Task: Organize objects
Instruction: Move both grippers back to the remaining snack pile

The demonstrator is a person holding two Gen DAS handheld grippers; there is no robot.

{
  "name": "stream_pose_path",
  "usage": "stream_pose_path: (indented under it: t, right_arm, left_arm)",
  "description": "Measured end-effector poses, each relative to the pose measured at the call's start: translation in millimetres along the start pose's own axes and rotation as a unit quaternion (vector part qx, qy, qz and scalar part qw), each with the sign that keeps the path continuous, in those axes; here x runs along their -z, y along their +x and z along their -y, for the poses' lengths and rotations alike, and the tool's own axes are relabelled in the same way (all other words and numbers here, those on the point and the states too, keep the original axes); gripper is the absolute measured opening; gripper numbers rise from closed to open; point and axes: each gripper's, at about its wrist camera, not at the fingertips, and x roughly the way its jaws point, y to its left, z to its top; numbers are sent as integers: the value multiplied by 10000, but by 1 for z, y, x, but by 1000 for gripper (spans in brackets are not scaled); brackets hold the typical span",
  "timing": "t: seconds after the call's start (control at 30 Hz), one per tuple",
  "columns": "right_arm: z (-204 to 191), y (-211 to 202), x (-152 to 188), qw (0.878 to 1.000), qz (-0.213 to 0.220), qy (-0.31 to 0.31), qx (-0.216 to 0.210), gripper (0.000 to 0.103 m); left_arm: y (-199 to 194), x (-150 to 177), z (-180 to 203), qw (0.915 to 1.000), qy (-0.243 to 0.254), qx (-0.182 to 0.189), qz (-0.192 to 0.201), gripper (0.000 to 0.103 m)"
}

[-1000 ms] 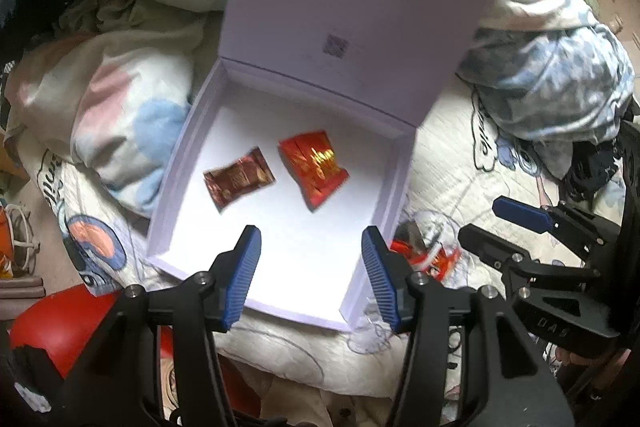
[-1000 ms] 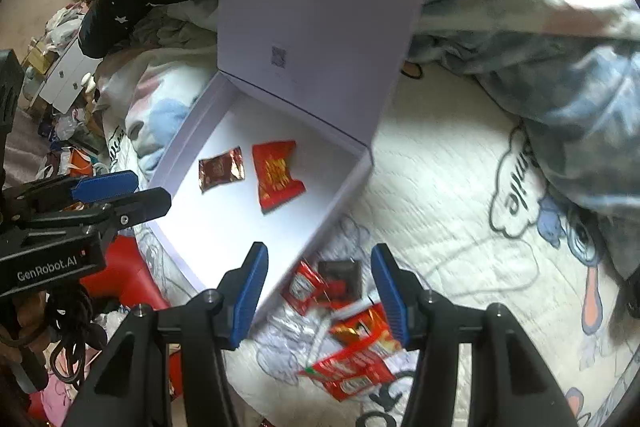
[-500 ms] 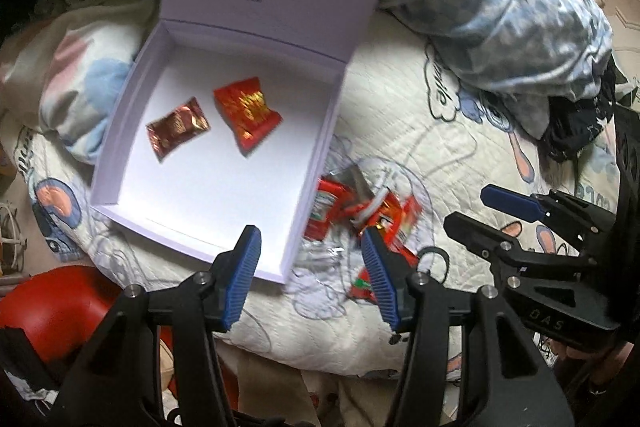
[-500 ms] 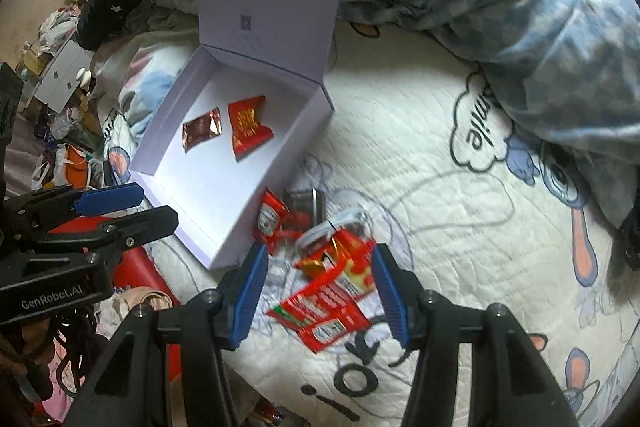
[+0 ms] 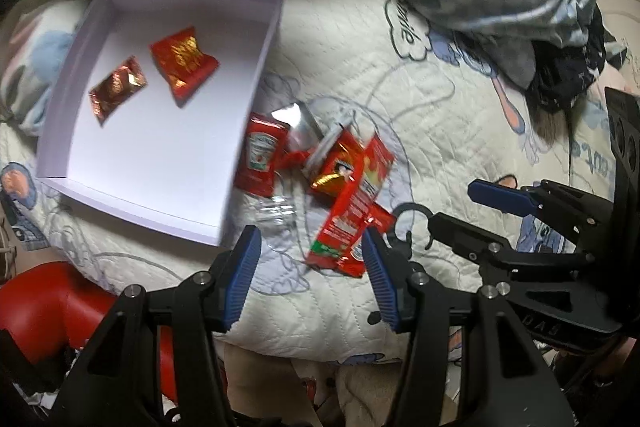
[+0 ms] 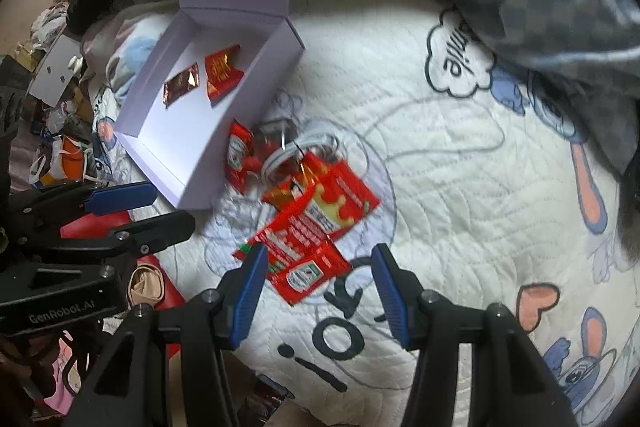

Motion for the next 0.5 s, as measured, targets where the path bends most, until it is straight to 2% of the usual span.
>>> stream_pose_path:
  t: [0.37, 0.5]
  right_arm:
    - [20, 37, 32, 9986, -272, 417, -157, 54]
    - [23, 53, 37, 9973, -329, 603, -273, 54]
  left_arm:
    - [38, 0, 15, 9984, 463, 252, -222, 51]
    - [53, -1, 19, 9957, 801, 289, -366, 51]
